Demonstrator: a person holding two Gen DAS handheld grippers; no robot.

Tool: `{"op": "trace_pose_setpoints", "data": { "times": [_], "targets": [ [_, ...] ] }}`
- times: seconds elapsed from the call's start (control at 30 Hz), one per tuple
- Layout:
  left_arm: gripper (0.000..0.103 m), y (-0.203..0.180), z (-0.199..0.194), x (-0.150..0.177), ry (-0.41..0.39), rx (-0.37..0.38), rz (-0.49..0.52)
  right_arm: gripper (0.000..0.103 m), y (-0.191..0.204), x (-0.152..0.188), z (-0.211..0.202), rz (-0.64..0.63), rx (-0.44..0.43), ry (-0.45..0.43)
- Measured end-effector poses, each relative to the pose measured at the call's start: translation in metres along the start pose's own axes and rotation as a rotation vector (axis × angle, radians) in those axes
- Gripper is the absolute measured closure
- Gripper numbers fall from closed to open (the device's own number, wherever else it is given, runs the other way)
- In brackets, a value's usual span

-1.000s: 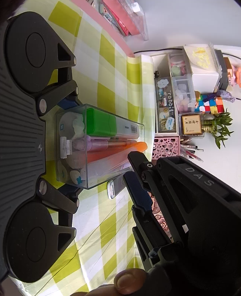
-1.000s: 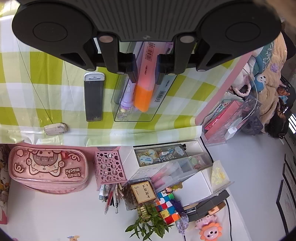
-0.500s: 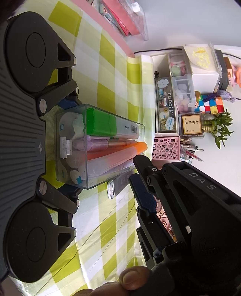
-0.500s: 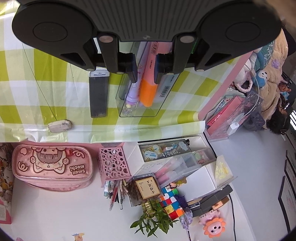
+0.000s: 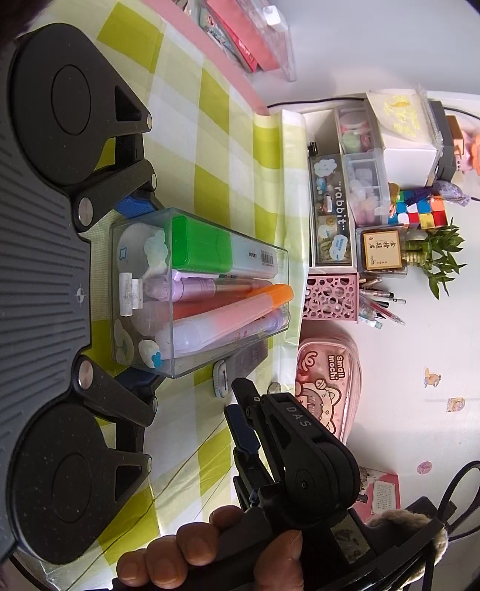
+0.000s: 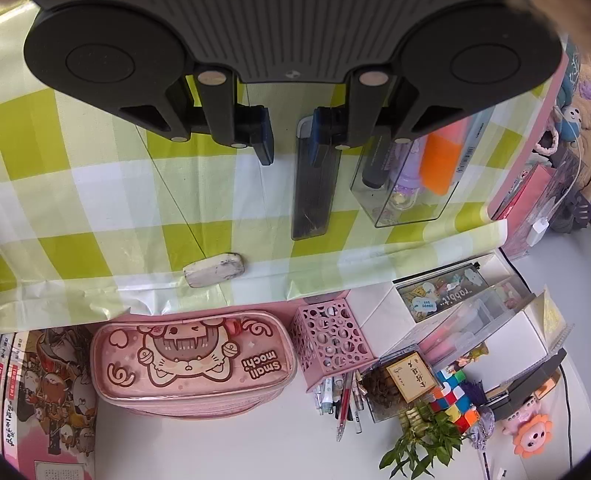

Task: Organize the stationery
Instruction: 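Move the right tool over the black phone-shaped case and close on it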

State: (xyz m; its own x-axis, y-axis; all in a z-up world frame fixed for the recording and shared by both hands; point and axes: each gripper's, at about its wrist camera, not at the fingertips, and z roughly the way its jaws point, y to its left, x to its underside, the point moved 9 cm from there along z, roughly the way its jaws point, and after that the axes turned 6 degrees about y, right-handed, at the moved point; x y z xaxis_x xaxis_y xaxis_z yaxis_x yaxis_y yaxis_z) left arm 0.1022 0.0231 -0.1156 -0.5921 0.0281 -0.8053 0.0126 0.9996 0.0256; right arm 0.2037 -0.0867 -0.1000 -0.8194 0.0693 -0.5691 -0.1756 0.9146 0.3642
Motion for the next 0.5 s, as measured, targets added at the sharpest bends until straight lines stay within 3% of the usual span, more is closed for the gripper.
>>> {"op": "trace_pose_setpoints", "data": {
  "times": [0.27,0.5],
  "targets": [
    [0.03,0.002,-0.001,0.0,-0.002,-0.009,-0.015,0.079,0.015,-0.021,0.023,-0.074,0.002,0.024],
    [0.03,0.01,-0.002,0.001,0.003,-0.046,-0.049,0.071,0.024,-0.02,0.027,-0.138,0.042,0.012]
  ]
}}
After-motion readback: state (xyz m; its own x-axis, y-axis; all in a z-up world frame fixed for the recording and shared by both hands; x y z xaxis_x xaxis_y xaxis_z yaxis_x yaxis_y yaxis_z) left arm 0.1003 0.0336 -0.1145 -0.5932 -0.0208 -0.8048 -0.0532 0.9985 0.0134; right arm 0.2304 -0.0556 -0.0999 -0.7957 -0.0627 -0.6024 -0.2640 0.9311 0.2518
